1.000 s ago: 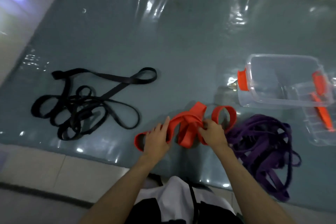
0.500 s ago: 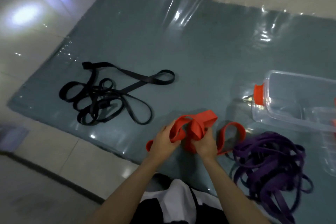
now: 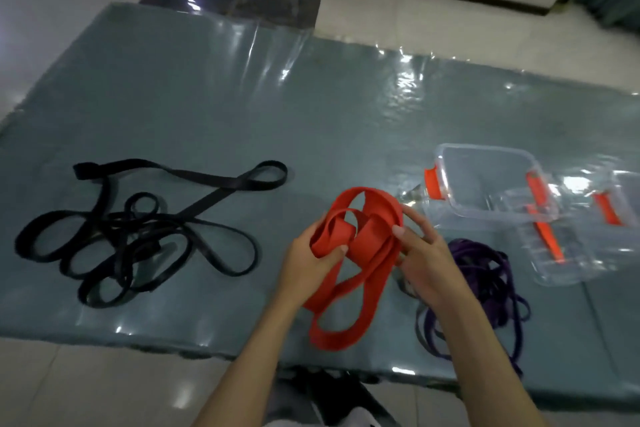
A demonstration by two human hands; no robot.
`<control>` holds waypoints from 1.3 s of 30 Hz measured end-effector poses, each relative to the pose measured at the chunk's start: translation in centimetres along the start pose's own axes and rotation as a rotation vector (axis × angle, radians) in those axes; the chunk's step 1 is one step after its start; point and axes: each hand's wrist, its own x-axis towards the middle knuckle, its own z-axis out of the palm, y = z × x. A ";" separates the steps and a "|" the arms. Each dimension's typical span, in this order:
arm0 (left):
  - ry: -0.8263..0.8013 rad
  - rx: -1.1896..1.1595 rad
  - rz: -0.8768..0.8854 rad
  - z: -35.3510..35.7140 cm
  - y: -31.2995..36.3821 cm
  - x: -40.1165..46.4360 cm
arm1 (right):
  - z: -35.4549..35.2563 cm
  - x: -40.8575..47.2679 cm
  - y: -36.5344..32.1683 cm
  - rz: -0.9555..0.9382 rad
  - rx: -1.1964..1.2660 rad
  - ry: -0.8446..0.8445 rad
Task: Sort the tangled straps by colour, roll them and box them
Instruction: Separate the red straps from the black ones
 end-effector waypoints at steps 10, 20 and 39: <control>-0.253 -0.014 0.098 7.5 3.9 -0.7 | -7.0 -6.5 -2.7 -0.268 0.125 0.088; -0.382 0.031 0.150 25.2 7.1 -5.6 | -23.1 -12.2 -6.0 -0.426 0.350 0.282; -0.658 0.059 0.061 56.8 10.4 -11.1 | -50.8 -17.4 -12.8 -0.577 0.475 0.596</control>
